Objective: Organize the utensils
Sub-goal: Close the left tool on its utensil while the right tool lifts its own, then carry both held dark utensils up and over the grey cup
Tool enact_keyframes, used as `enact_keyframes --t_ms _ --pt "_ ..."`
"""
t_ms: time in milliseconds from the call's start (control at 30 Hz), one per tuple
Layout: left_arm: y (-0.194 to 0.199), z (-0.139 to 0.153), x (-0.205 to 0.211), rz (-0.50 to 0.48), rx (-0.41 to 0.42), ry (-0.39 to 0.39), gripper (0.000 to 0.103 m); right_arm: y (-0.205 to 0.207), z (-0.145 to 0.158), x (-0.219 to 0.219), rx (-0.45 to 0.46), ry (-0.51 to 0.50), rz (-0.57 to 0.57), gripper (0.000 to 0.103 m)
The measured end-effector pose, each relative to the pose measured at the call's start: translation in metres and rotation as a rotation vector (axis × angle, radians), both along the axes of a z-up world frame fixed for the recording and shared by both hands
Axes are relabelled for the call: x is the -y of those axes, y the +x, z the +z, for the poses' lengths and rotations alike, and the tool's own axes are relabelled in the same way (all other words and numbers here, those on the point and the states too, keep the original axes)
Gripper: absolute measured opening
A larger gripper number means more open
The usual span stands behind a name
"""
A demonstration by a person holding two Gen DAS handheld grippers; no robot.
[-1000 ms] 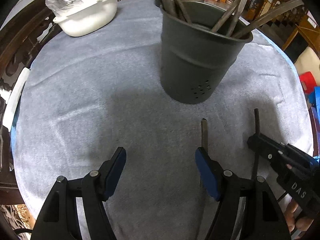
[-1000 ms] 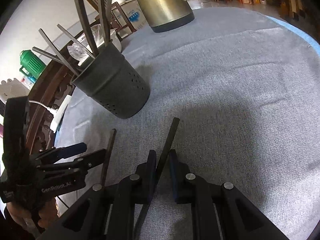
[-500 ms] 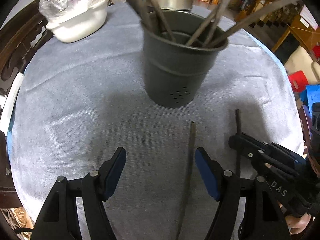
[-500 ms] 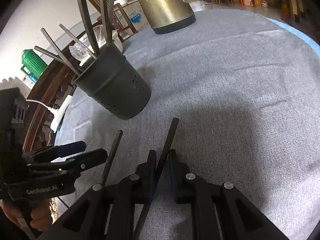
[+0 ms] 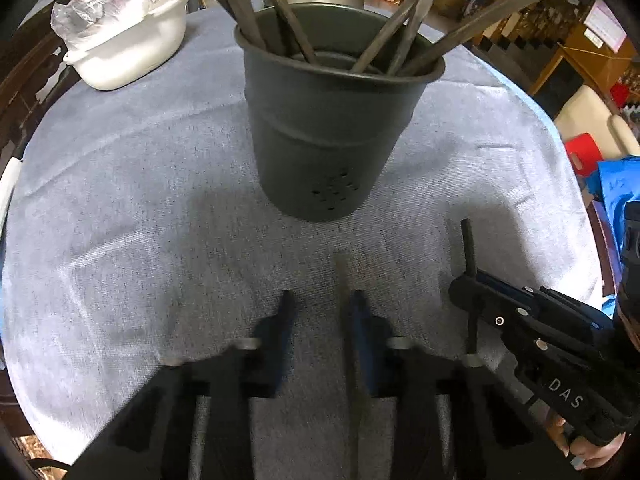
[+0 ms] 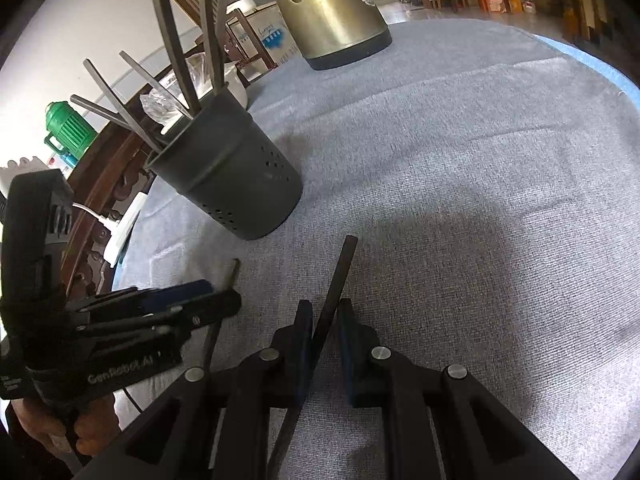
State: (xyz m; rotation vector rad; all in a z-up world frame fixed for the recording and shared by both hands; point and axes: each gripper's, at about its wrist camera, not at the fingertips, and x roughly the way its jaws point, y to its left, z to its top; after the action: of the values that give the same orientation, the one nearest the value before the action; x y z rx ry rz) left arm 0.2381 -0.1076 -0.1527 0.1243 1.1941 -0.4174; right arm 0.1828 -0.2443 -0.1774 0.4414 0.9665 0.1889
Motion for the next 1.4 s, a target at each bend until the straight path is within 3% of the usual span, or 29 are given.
enact_keyframes --t_ms 67,433,533,600,767,900,933,1000,1033,1133,1200,1400 --pt "0.001 -0.002 -0.006 0.004 -0.003 -0.014 0.013 0.0 0.0 0.0 -0.001 -0.003 -0.002 0.015" --pt "0.006 -0.005 -0.041 0.059 -0.039 -0.085 0.013 0.012 0.008 -0.017 -0.072 -0.094 0.003 0.019" --pt "0.009 -0.007 -0.049 0.077 -0.065 -0.094 0.023 0.022 0.01 -0.02 -0.139 -0.117 0.008 0.019" --pt "0.016 -0.006 -0.056 0.098 -0.085 -0.108 0.038 0.028 0.011 -0.021 -0.175 -0.123 0.008 0.019" --pt "0.013 -0.008 -0.067 0.137 -0.135 -0.128 0.04 0.04 0.012 -0.022 -0.235 -0.145 -0.009 0.019" --pt "0.015 -0.008 -0.055 0.125 -0.115 -0.081 0.04 0.051 0.012 -0.021 -0.261 -0.14 -0.046 0.019" --pt "0.015 -0.009 -0.053 0.122 -0.109 -0.075 0.039 0.054 0.012 -0.021 -0.262 -0.141 -0.053 0.019" --pt "0.016 -0.011 -0.047 0.116 -0.104 -0.073 0.019 0.058 0.012 -0.021 -0.258 -0.136 -0.067 0.019" --pt "0.017 -0.012 -0.045 0.109 -0.105 -0.072 0.014 0.059 0.012 -0.02 -0.25 -0.127 -0.076 0.019" --pt "0.015 -0.014 -0.04 0.09 -0.094 -0.086 0.011 0.061 0.011 -0.018 -0.218 -0.125 -0.076 0.017" --pt "0.013 -0.013 -0.041 0.092 -0.089 -0.099 0.009 0.06 0.012 -0.017 -0.203 -0.139 -0.074 0.011" --pt "-0.003 0.017 -0.055 0.118 0.023 -0.134 0.006 0.043 0.022 -0.017 -0.105 -0.121 -0.068 0.011"
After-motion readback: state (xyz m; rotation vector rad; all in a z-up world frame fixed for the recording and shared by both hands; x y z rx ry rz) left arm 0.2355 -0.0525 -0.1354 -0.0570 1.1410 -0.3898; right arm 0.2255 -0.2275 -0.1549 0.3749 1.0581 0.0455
